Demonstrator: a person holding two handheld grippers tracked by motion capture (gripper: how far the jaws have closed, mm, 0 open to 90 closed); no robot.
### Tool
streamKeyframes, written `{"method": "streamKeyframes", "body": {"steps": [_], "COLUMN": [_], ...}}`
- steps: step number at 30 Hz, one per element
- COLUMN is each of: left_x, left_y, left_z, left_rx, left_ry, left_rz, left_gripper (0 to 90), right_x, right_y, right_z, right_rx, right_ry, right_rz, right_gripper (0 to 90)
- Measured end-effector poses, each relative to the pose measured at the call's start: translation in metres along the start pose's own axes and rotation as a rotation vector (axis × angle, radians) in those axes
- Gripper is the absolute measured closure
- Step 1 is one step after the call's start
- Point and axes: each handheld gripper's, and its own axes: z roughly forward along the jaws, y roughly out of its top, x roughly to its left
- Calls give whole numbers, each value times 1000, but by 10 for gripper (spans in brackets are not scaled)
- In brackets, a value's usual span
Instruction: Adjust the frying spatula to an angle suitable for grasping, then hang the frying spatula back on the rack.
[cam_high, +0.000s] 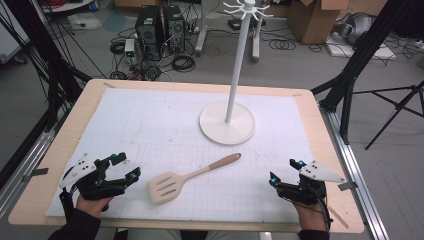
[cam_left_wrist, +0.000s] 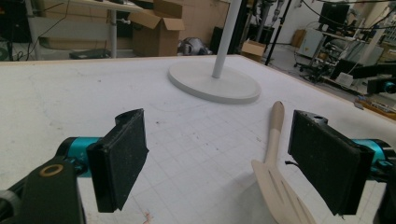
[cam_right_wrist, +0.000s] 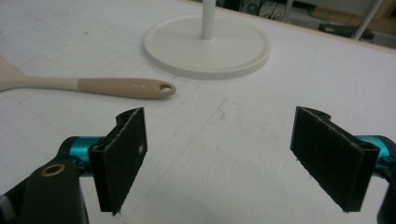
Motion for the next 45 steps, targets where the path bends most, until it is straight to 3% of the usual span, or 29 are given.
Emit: {"method": "streamKeyframes", "body": {"steps": [4, 7, 18, 23, 26, 32, 38, 42, 45], "left_x": [-1, -3, -4, -7, -13, -30, -56, -70, -82], "left_y": [0, 0, 0, 3, 9, 21, 33, 44, 48], "left_z": [0, -1, 3, 7, 9, 11, 25, 43, 55], "left_rx": [-1, -5, 9, 10, 12, 51, 130, 189, 231], "left_ry": [-3, -2, -2, -39, -62, -69, -159, -216, -259], "left_rz": [-5, 3, 14, 5, 28, 66, 138, 153, 176], "left_gripper": [194, 194, 196, 197, 196, 207, 236, 218, 273], "right_x": [0, 1, 1, 5, 5, 3, 5, 5, 5], "right_y": [1, 1, -1, -2, -3, -2, -1, -1, -1], "right_z": [-2, -1, -2, -1, -2, -3, -1, 0, 1], "right_rx": [-27, -21, -11, 16, 21, 14, 16, 19, 23], "right_ry": [3, 7, 0, 2, -1, -7, 4, 8, 11], "right_rz": [-1, -30, -38, -53, -54, -47, -57, -53, -59], "right_gripper": [164, 164, 166, 166, 166, 167, 167, 167, 167]}}
